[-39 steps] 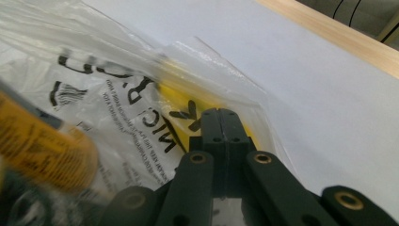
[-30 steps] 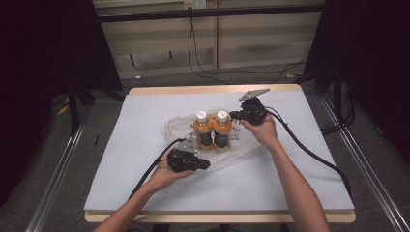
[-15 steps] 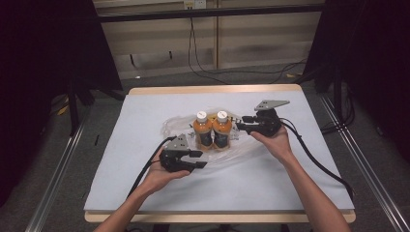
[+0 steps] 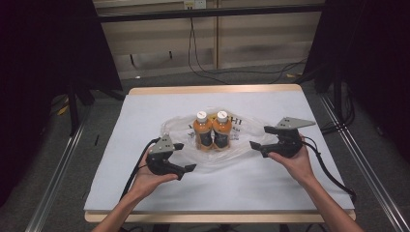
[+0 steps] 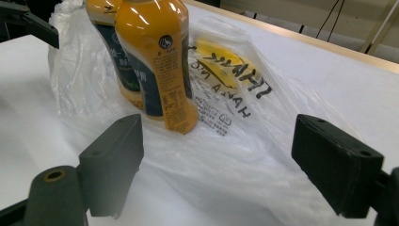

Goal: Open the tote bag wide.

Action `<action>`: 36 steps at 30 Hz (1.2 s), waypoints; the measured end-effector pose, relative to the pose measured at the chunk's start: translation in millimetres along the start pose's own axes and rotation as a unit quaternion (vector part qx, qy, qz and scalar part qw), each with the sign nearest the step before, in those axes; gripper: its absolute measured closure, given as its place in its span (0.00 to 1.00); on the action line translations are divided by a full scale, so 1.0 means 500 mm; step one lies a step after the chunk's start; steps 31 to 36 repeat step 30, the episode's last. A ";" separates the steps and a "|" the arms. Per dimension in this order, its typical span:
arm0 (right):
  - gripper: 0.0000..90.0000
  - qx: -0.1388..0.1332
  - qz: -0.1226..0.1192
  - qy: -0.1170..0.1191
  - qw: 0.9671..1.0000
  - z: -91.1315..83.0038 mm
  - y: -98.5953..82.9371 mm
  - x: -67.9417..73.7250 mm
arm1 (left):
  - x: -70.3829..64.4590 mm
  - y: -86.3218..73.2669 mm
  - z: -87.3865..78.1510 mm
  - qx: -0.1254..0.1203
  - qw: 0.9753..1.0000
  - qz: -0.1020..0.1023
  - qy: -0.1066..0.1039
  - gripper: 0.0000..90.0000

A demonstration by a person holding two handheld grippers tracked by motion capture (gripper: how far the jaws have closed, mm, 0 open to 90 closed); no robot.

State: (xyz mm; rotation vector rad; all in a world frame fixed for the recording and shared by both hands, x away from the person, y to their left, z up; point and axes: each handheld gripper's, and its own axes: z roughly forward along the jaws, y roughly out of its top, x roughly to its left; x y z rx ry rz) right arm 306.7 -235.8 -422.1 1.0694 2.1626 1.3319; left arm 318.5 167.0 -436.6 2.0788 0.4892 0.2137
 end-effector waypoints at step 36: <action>0.14 -0.029 0.091 -0.103 0.990 -0.221 -0.170 0.029 | 0.002 -0.130 -0.149 -0.003 0.992 -0.060 0.112 0.05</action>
